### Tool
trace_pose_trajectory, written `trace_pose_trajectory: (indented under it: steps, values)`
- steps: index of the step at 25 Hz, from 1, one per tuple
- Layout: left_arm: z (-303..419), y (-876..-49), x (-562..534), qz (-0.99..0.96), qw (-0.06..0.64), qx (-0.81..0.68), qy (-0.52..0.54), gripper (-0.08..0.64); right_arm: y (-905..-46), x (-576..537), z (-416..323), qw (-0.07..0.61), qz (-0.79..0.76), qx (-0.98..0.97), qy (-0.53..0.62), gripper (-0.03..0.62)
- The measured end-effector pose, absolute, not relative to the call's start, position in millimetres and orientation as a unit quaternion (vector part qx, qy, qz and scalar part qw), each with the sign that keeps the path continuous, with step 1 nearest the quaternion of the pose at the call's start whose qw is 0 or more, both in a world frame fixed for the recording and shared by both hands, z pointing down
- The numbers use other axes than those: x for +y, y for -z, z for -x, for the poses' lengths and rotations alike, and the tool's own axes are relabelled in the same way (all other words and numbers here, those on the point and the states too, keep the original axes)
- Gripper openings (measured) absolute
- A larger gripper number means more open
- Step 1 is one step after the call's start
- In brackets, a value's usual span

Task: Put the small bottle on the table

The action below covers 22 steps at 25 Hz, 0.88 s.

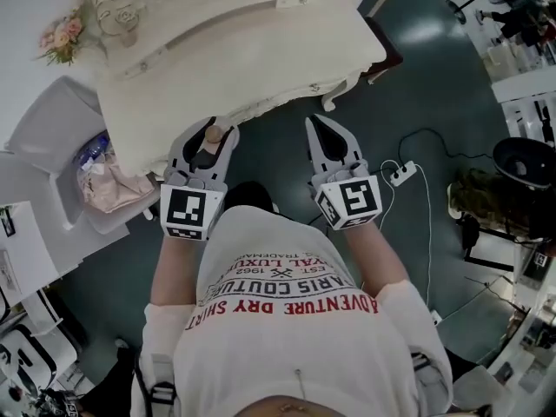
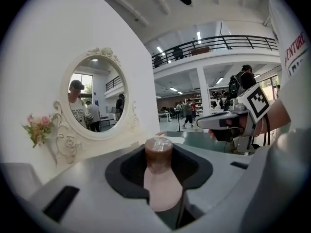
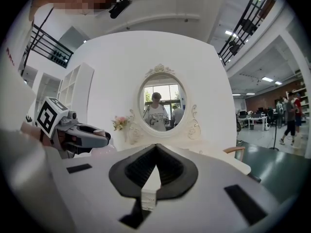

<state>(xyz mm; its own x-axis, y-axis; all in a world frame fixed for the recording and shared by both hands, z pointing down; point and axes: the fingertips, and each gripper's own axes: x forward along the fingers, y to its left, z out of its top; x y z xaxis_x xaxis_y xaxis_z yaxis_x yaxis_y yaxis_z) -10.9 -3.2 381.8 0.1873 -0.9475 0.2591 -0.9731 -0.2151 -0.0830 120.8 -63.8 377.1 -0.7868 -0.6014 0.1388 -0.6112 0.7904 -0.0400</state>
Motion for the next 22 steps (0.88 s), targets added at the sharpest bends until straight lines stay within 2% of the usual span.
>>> trace_pose_trajectory:
  steps: [10,22]
  values:
    - [11,-408,-129,-0.778,0.078,-0.609,-0.129,0.140,-401,-174,-104,0.088,-0.307,-0.946,-0.055,-0.002]
    - [71,-460,-282,-0.770,0.100,-0.617,-0.132,0.140,-439,-332,-28,0.117,-0.253,-0.959,-0.041,0.000]
